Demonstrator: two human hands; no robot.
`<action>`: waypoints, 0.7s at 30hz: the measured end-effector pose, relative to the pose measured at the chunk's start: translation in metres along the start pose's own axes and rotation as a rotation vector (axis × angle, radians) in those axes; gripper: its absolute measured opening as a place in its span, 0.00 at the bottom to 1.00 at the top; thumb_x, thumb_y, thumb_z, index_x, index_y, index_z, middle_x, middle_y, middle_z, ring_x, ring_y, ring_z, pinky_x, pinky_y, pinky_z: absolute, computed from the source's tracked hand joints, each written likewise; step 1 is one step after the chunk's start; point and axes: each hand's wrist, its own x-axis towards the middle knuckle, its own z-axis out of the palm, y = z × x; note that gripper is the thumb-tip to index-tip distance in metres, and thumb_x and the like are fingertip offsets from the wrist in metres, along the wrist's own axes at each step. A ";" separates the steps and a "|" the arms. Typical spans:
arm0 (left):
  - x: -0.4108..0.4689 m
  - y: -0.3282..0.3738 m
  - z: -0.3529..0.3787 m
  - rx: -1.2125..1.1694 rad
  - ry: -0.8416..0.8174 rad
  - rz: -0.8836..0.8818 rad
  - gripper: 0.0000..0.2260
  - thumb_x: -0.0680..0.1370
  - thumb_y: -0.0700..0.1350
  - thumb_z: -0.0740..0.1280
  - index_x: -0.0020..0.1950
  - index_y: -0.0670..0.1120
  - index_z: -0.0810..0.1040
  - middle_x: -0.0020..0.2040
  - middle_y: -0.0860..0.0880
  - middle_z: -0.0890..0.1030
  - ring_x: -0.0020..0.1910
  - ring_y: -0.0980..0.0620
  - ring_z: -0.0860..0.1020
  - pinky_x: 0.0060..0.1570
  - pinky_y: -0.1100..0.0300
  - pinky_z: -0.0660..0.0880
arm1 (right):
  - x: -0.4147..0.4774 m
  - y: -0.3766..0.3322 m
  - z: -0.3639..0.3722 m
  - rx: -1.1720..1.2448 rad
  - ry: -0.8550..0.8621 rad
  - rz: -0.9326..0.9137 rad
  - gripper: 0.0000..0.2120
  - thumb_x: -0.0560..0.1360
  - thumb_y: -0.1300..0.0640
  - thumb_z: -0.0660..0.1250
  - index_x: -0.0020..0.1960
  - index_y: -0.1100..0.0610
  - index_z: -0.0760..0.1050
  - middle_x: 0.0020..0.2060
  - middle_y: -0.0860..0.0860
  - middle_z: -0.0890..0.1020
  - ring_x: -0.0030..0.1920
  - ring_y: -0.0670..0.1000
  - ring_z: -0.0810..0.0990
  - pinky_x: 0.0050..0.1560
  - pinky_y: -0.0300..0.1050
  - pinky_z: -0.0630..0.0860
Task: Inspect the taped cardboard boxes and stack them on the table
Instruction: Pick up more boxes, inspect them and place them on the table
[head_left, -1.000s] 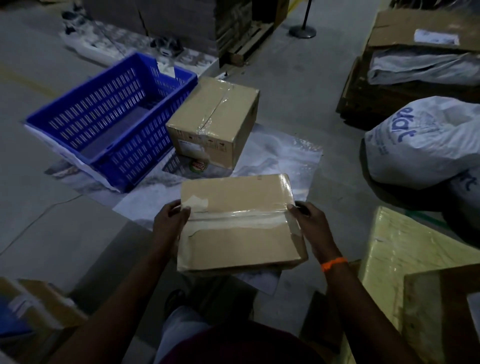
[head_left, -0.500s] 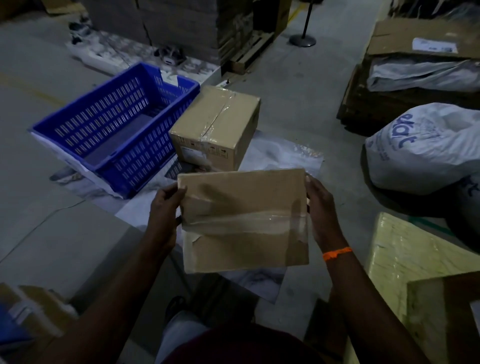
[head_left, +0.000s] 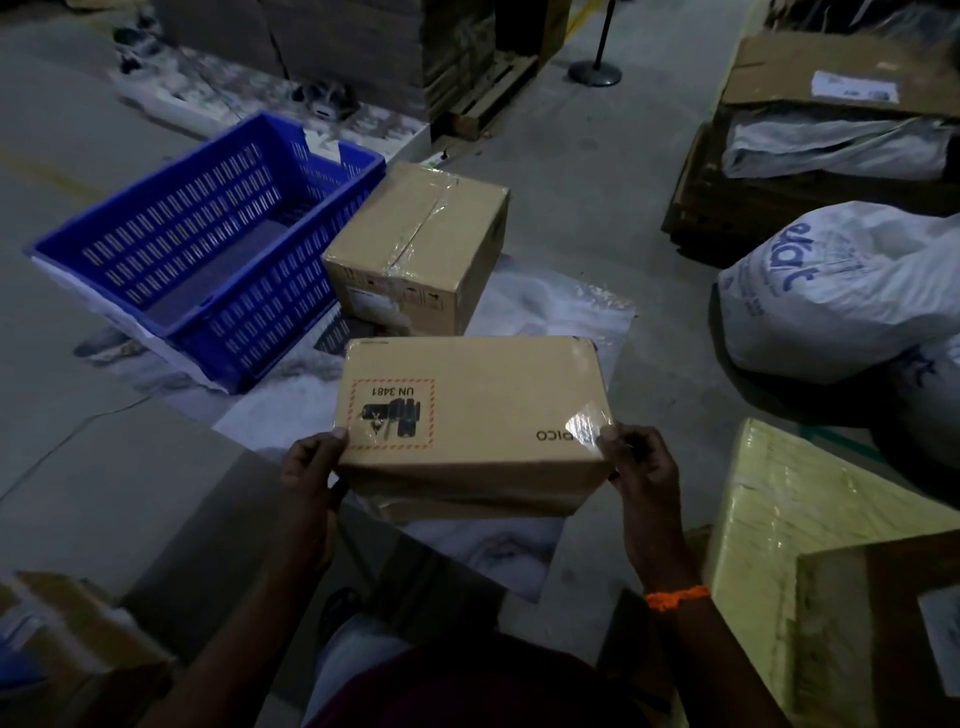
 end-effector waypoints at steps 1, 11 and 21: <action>-0.001 -0.003 -0.001 0.001 -0.010 0.008 0.07 0.79 0.46 0.66 0.53 0.43 0.76 0.55 0.41 0.81 0.64 0.37 0.77 0.60 0.45 0.76 | 0.000 0.002 0.001 -0.032 -0.013 -0.024 0.17 0.73 0.41 0.77 0.54 0.51 0.82 0.51 0.52 0.87 0.53 0.52 0.85 0.56 0.58 0.79; -0.004 0.024 0.006 0.871 -0.019 0.562 0.22 0.80 0.40 0.69 0.74 0.46 0.71 0.71 0.51 0.72 0.69 0.54 0.70 0.62 0.57 0.70 | 0.005 -0.011 0.024 -0.826 -0.011 -0.554 0.24 0.79 0.55 0.65 0.73 0.61 0.74 0.71 0.59 0.77 0.73 0.60 0.73 0.72 0.49 0.68; 0.026 0.004 0.076 1.631 -0.476 0.875 0.31 0.83 0.57 0.42 0.81 0.42 0.60 0.81 0.44 0.59 0.81 0.45 0.58 0.78 0.44 0.55 | 0.027 -0.018 0.112 -1.321 -0.625 -0.677 0.32 0.82 0.45 0.46 0.81 0.58 0.64 0.80 0.56 0.66 0.80 0.58 0.64 0.77 0.62 0.63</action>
